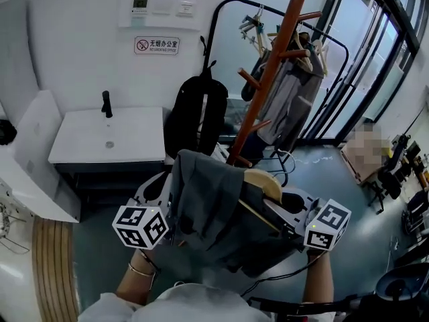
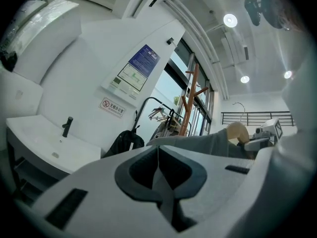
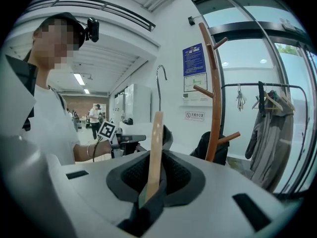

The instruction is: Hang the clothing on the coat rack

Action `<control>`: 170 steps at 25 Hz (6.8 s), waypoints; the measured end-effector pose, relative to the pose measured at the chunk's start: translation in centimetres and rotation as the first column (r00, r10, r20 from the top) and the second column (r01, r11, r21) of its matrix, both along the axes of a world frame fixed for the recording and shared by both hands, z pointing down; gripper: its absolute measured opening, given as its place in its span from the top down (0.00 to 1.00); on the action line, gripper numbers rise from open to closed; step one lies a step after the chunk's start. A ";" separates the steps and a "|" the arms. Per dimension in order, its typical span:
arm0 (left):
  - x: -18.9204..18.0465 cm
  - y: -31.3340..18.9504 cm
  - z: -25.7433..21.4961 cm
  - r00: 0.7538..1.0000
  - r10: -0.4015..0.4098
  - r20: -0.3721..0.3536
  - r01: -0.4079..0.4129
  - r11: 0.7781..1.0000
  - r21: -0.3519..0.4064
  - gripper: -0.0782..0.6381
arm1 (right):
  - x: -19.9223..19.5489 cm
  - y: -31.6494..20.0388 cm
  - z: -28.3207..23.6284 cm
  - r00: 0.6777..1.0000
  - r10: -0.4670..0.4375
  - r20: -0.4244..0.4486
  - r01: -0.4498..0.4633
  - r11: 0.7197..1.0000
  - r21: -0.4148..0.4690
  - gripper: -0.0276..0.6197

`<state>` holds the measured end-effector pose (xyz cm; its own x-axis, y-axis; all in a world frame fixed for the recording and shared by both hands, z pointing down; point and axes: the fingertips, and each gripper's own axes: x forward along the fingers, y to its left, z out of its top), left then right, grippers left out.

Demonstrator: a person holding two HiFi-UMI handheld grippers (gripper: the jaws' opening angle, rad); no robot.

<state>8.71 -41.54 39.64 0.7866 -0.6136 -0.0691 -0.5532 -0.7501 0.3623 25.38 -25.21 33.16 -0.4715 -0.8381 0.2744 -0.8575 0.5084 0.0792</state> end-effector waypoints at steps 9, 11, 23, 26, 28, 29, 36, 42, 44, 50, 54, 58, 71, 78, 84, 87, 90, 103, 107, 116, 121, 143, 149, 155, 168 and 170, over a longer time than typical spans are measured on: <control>-2.4 0.6 -0.6 0.994 -0.104 0.030 0.103 0.994 0.034 0.87 | -0.1 -2.1 -4.6 0.985 -0.133 -0.108 0.145 0.984 0.108 0.84; -2.3 0.6 -1.1 0.992 -0.127 0.026 0.126 0.991 0.038 0.87 | 0.7 -2.8 -5.0 0.985 -0.146 -0.092 0.157 0.980 0.120 0.84; 5.6 4.2 -9.3 0.995 -0.085 0.057 0.068 0.965 0.252 0.87 | 4.0 -4.3 -7.3 0.956 -0.279 -0.090 0.290 0.942 0.169 0.84; 6.3 4.5 -9.8 0.992 -0.103 0.070 0.080 0.958 0.274 0.87 | 4.7 -4.8 -8.0 0.952 -0.293 -0.094 0.305 0.935 0.181 0.84; 6.3 4.7 -10.1 0.994 -0.096 0.052 0.079 0.962 0.262 0.87 | 5.0 -5.1 -8.2 0.949 -0.307 -0.073 0.315 0.932 0.177 0.84; 6.3 4.8 -10.4 0.995 -0.091 0.044 0.077 0.962 0.261 0.87 | 5.1 -5.2 -8.3 0.948 -0.313 -0.065 0.319 0.932 0.173 0.84; 7.3 5.0 -11.3 0.993 -0.099 0.060 0.078 0.956 0.283 0.87 | 6.1 -5.7 -10.1 0.942 -0.322 -0.089 0.333 0.927 0.173 0.84; 7.0 5.0 -12.0 0.991 -0.120 0.059 0.097 0.949 0.301 0.87 | 6.0 -5.9 -11.6 0.936 -0.334 -0.115 0.350 0.919 0.183 0.84; 7.0 5.0 -12.5 0.991 -0.123 0.053 0.101 0.947 0.306 0.87 | 6.2 -6.1 -12.2 0.935 -0.335 -0.114 0.351 0.919 0.182 0.84; 7.1 5.3 -13.4 0.991 -0.126 0.048 0.104 0.941 0.323 0.87 | 7.0 -7.0 -13.6 0.936 -0.337 -0.103 0.350 0.921 0.173 0.84; 6.6 5.3 -13.5 0.990 -0.139 0.038 0.120 0.940 0.321 0.87 | 7.2 -7.5 -14.3 0.932 -0.345 -0.109 0.360 0.916 0.175 0.84; 6.5 5.2 -13.7 0.988 -0.153 0.038 0.132 0.936 0.327 0.87 | 7.5 -8.2 -15.1 0.925 -0.363 -0.114 0.378 0.910 0.170 0.84; 5.6 4.7 -13.7 0.978 -0.209 0.023 0.189 0.924 0.333 0.87 | 8.2 -10.6 -16.2 0.903 -0.403 -0.152 0.422 0.897 0.130 0.84; 6.1 4.4 -14.0 0.976 -0.219 0.018 0.200 0.918 0.341 0.87 | 9.1 -11.7 -16.4 0.895 -0.424 -0.137 0.440 0.890 0.122 0.84; 6.7 4.2 -14.3 0.975 -0.223 0.011 0.206 0.915 0.348 0.87 | 9.7 -12.5 -16.4 0.887 -0.446 -0.120 0.458 0.882 0.110 0.84; 7.0 4.3 -14.4 0.974 -0.226 0.007 0.209 0.913 0.351 0.87 | 9.9 -12.9 -16.1 0.882 -0.459 -0.105 0.468 0.878 0.099 0.84; 7.0 4.3 -14.3 0.973 -0.231 0.010 0.213 0.911 0.354 0.87 | 9.8 -13.4 -15.5 0.878 -0.468 -0.098 0.476 0.875 0.087 0.84; 6.8 3.7 -12.8 0.968 -0.248 0.033 0.225 0.920 0.322 0.87 | 9.9 -14.8 -13.7 0.885 -0.461 -0.065 0.465 0.883 0.067 0.84; 6.6 3.6 -12.3 0.968 -0.246 0.044 0.221 0.924 0.311 0.87 | 9.8 -15.3 -13.1 0.892 -0.449 -0.046 0.451 0.890 0.063 0.84; 5.8 3.1 -11.5 0.966 -0.249 0.063 0.221 0.931 0.289 0.87 | 9.8 -16.9 -11.6 0.905 -0.426 0.000 0.425 0.904 0.050 0.83; 5.7 2.9 -11.4 0.968 -0.242 0.071 0.213 0.934 0.286 0.87 | 9.8 -17.6 -11.7 0.918 -0.396 -0.021 0.396 0.915 0.080 0.83; 6.9 3.5 -9.2 0.981 -0.173 0.092 0.145 0.957 0.252 0.87 | 12.5 -17.3 -10.4 0.972 -0.132 -0.196 0.173 0.962 0.212 0.68; 7.0 4.2 -9.0 0.987 -0.143 0.078 0.121 0.964 0.236 0.87 | 13.5 -15.8 -12.2 0.981 -0.054 -0.184 0.100 0.963 0.250 0.68; 7.3 4.9 -8.5 0.992 -0.108 0.071 0.089 0.971 0.221 0.87 | 15.1 -14.5 -12.5 0.989 0.065 -0.131 -0.025 0.958 0.285 0.68; 8.2 6.1 -6.4 0.995 -0.015 0.099 -0.003 0.984 0.176 0.87 | 18.1 -12.4 -9.1 0.941 0.319 0.116 -0.339 0.899 0.277 0.68; 8.3 6.3 -6.1 0.994 -0.002 0.106 -0.016 0.985 0.172 0.87 | 18.3 -11.9 -8.1 0.926 0.349 0.143 -0.375 0.890 0.260 0.68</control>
